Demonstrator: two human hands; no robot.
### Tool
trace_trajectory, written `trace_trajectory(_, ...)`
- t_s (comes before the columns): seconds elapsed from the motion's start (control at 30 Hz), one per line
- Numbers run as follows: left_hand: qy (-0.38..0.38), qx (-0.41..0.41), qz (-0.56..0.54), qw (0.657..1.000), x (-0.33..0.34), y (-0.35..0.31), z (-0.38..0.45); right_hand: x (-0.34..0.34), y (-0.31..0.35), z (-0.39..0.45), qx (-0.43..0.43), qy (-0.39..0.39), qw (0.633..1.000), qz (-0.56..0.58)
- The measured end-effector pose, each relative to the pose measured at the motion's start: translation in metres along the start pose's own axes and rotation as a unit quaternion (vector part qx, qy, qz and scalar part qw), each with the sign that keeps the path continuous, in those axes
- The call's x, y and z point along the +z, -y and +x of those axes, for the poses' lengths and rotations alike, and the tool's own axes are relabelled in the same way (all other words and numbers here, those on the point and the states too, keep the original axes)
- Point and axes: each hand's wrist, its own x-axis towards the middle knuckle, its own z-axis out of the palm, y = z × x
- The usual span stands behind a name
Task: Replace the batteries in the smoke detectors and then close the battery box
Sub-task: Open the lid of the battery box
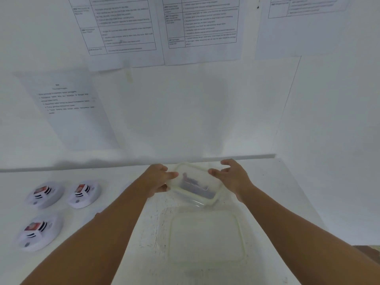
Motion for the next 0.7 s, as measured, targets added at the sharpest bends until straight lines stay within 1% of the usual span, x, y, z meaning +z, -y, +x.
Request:
trace_trajectory(0.07,0.005,-0.002,-0.025,1.0,0.001,0.01,-0.01,-0.003,-0.009,-0.004,0.024,-0.021,0.999,0.026)
trace_trajectory(0.17,0.024,-0.007,-0.055,0.998,0.005,0.018,-0.025,-0.008,-0.022,-0.01,0.058,-0.007,0.995,0.086)
trace_trajectory(0.23,0.028,-0.001,-0.062,0.998,0.007,0.018,-0.033,-0.007,-0.027,-0.013,0.061,0.001,0.993,0.104)
trace_trajectory(0.43,0.026,-0.012,-0.054,0.998,0.008,0.015,-0.046,-0.014,-0.023,-0.024,0.059,0.013,0.994,0.089)
trace_trajectory(0.6,0.019,-0.021,-0.075,0.997,0.01,0.022,-0.051,-0.019,-0.025,-0.039,0.067,0.024,0.993,0.096)
trace_trajectory(0.67,0.005,-0.011,-0.057,0.998,0.011,0.023,-0.051,-0.018,-0.023,-0.039,0.067,0.015,0.994,0.085)
trace_trajectory(0.7,-0.012,0.003,-0.026,1.0,0.01,0.024,-0.05,-0.018,-0.023,-0.038,0.06,0.004,0.996,0.067)
